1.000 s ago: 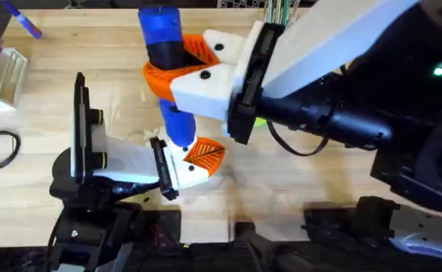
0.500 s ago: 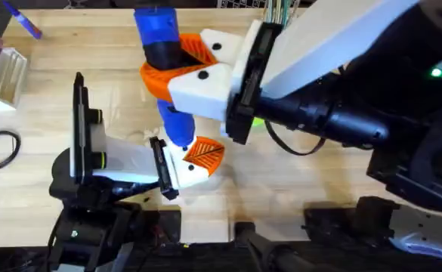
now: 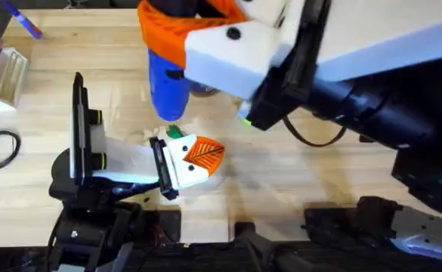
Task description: Pick up the gripper from the table and insert it into the empty holder that is missing its gripper. Then pick up a screw, insert it into the mounting hole, and use the screwdriver to tighten it. Finally, clean up the table by picking up the vegetable and placing it into the bucket.
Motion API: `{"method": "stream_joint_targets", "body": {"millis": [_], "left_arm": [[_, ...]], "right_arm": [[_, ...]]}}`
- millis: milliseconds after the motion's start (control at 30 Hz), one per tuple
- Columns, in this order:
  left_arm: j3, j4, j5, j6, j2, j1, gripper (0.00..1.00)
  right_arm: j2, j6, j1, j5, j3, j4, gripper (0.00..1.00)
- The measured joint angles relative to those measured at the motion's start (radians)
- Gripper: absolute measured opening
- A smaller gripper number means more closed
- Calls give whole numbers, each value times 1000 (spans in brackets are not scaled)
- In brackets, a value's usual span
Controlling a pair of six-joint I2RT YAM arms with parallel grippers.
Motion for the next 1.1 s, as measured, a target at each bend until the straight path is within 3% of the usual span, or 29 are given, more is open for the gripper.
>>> {"method": "stream_joint_targets", "body": {"millis": [200, 400, 567, 700, 900, 1100], "left_arm": [[0, 0, 0, 0, 0, 0, 5], [0, 0, 0, 0, 0, 0, 5], [0, 0, 0, 0, 0, 0, 5], [0, 0, 0, 0, 0, 0, 5], [0, 0, 0, 0, 0, 0, 5], [0, 0, 0, 0, 0, 0, 5]], "right_arm": [[-10, -170, -71, 28, 2, -143, 20], [42, -505, -256, 216, 2, -340, 20], [217, -821, -454, 334, 4, -435, 20], [404, -1059, -554, 372, 4, -440, 20], [604, -1331, -604, 418, 4, -442, 20], [688, -1427, -603, 445, 13, -514, 20]]}}
